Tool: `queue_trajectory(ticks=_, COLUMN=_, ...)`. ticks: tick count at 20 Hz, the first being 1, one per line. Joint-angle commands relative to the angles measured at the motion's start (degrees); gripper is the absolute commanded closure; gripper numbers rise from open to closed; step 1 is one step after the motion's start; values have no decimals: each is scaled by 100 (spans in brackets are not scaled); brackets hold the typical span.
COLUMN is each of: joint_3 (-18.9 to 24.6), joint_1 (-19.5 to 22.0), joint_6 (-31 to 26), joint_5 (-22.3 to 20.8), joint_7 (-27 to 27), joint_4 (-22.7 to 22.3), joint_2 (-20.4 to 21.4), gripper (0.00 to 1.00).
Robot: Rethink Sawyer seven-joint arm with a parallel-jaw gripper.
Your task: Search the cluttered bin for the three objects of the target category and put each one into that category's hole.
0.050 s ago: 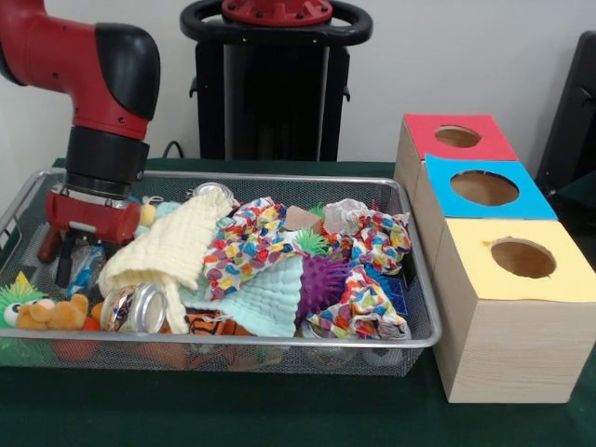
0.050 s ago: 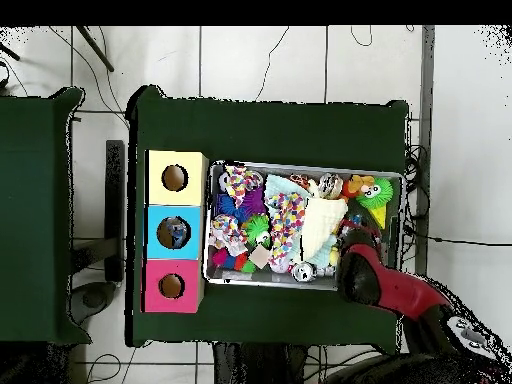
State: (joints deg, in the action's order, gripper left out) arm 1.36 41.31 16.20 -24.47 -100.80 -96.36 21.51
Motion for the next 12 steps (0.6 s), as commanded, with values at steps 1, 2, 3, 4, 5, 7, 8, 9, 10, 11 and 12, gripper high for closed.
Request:
queue_trajectory(ticks=1, joint_3=512, joint_1=372, joint_6=-1231, joint_5=-208, joint_7=-408, joint_4=-416, joint_2=219, gripper=0)
queue_trajectory(ticks=2, joint_3=531, joint_1=414, joint_6=-1252, joint_5=-274, joint_7=-368, joint_4=-463, joint_2=275, gripper=0)
queue_trajectory(ticks=3, joint_3=541, joint_1=433, joint_6=-1178, joint_5=-327, joint_7=-379, joint_4=-480, joint_2=294, gripper=0)
queue_trajectory(ticks=4, joint_3=578, joint_1=481, joint_6=-1128, joint_5=-377, joint_7=-415, joint_4=-496, joint_2=293, gripper=100)
queue_trajectory(ticks=5, joint_3=626, joint_1=520, joint_6=-1203, joint_5=-383, joint_7=-382, joint_4=-488, joint_2=284, gripper=100)
queue_trajectory(ticks=7, joint_3=721, joint_1=600, joint_6=-1355, joint_5=-396, joint_7=-316, joint_4=-473, joint_2=268, gripper=100)
queue_trajectory(ticks=8, joint_3=775, joint_1=609, joint_6=-1525, joint_5=-386, joint_7=-232, joint_4=-418, joint_2=250, gripper=100)
queue_trajectory(ticks=9, joint_3=829, joint_1=618, joint_6=-1696, joint_5=-376, joint_7=-148, joint_4=-363, joint_2=232, gripper=100)
queue_trajectory(ticks=10, joint_3=861, joint_1=629, joint_6=-1705, joint_5=-399, joint_7=-137, joint_4=-346, joint_2=233, gripper=100)
queue_trajectory(ticks=11, joint_3=869, joint_1=629, joint_6=-1703, joint_5=-421, joint_7=-122, joint_4=-342, joint_2=228, gripper=100)
queue_trajectory(ticks=12, joint_3=881, joint_1=626, joint_6=-1719, joint_5=-433, joint_7=-112, joint_4=-342, joint_2=227, gripper=100)
